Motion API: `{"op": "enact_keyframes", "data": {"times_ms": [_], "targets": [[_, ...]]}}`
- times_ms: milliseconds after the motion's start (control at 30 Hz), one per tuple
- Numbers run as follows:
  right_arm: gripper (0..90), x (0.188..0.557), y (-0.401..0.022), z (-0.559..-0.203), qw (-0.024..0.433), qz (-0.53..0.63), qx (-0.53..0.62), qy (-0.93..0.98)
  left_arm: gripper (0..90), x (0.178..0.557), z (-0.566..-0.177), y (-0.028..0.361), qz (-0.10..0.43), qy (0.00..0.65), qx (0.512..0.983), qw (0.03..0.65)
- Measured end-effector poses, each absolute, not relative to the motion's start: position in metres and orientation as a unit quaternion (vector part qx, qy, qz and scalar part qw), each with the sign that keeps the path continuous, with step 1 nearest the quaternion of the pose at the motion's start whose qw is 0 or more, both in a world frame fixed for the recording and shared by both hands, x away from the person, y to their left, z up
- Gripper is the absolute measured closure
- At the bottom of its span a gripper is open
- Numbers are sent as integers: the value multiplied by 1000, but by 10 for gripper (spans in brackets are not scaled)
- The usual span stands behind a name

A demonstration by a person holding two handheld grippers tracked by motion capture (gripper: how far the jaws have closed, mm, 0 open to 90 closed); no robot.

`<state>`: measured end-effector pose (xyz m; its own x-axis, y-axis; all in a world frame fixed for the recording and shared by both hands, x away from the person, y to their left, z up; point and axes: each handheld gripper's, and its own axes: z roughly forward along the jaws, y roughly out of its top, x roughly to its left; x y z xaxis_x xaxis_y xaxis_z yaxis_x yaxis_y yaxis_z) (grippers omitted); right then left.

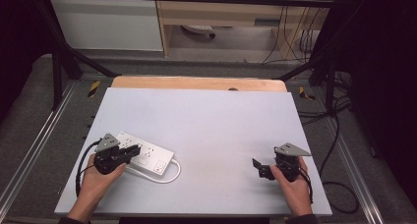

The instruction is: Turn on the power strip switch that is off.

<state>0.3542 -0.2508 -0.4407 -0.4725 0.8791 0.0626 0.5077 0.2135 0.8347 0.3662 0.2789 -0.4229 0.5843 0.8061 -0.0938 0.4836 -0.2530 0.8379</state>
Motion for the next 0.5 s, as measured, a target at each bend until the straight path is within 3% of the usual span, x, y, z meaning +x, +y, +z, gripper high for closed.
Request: {"op": "enact_keyframes", "data": {"times_ms": [333, 500], "targets": [[33, 355, -251, -441, 222, 419, 463, 749, 684, 365, -420, 277, 188, 410, 764, 461], [33, 355, -251, -441, 221, 419, 463, 749, 584, 366, -419, 276, 196, 416, 755, 467]]}}
